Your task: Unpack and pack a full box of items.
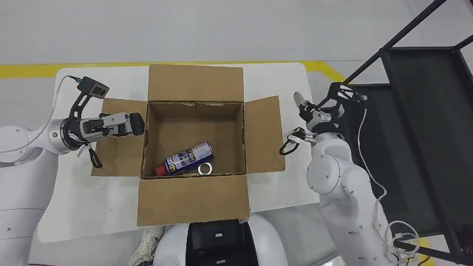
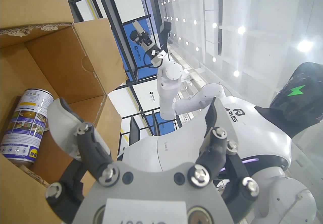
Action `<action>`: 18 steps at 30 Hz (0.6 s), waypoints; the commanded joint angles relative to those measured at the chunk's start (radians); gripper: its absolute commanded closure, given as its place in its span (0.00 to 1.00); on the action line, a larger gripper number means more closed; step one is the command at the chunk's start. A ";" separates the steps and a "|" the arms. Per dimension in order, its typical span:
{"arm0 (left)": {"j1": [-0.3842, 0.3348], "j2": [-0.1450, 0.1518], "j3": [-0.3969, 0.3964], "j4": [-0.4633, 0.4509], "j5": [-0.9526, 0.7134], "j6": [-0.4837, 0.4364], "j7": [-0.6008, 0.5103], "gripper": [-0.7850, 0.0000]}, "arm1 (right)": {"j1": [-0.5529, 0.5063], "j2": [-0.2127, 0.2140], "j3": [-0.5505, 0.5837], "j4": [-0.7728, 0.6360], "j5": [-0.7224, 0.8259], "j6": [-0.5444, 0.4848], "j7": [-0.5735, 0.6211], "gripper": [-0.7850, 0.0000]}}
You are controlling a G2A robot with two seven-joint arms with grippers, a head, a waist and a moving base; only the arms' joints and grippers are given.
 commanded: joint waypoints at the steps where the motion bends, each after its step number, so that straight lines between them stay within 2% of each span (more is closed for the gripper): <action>1: 0.000 0.000 0.000 0.000 0.000 0.000 0.000 0.00 | 0.009 0.004 -0.022 -0.030 -0.010 -0.105 0.053 0.00; 2: 0.000 0.000 0.000 0.000 0.000 0.000 0.000 0.00 | 0.017 0.007 -0.038 -0.045 -0.022 -0.168 0.091 0.00; 6: 0.000 0.000 0.000 0.000 0.000 0.000 0.000 0.00 | 0.051 0.013 -0.097 -0.047 -0.105 -0.289 0.192 0.00; 12: 0.000 0.000 0.000 0.000 0.000 0.000 0.000 0.00 | 0.094 0.011 -0.196 0.008 -0.168 -0.378 0.246 0.00; 18: 0.003 0.000 -0.001 -0.009 0.001 0.002 0.015 0.00 | 0.150 0.006 -0.257 0.082 -0.090 -0.484 0.294 0.00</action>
